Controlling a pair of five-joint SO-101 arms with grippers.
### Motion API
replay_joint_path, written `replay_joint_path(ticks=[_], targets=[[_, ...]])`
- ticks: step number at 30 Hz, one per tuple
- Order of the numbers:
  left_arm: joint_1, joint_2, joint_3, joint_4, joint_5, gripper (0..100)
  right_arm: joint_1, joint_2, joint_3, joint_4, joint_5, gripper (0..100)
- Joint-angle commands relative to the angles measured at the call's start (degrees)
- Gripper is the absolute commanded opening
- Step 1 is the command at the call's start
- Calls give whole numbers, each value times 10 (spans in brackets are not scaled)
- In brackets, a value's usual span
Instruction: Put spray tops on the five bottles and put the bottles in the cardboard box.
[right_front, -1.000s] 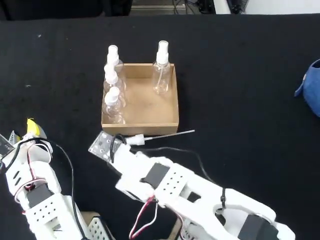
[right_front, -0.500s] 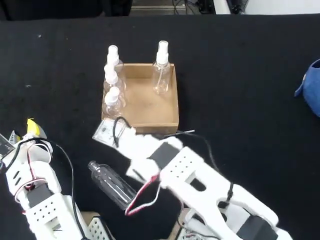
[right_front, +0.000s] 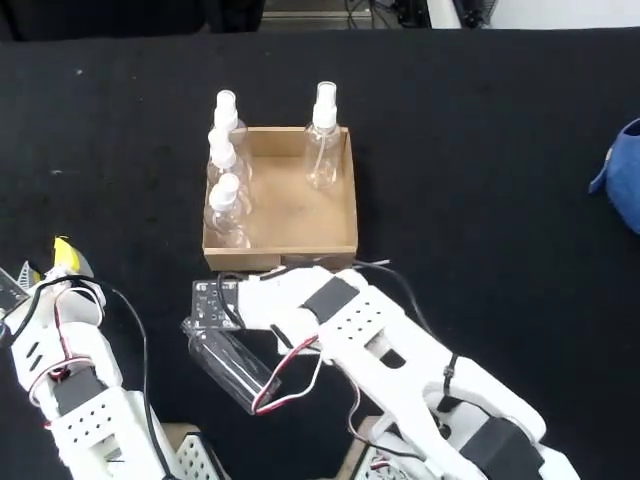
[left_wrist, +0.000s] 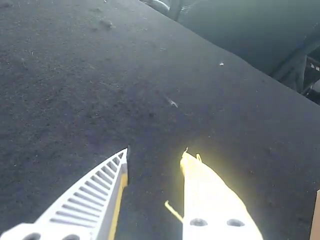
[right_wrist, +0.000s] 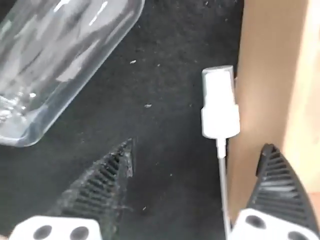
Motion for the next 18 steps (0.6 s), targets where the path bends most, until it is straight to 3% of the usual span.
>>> replay_joint_path(ticks=[1,18], targets=[[6,-9,5,-1,1,40,10,0,16,-46,11,341],[6,-9,4,-1,1,40,-10,39,28,-56,-11,319]])
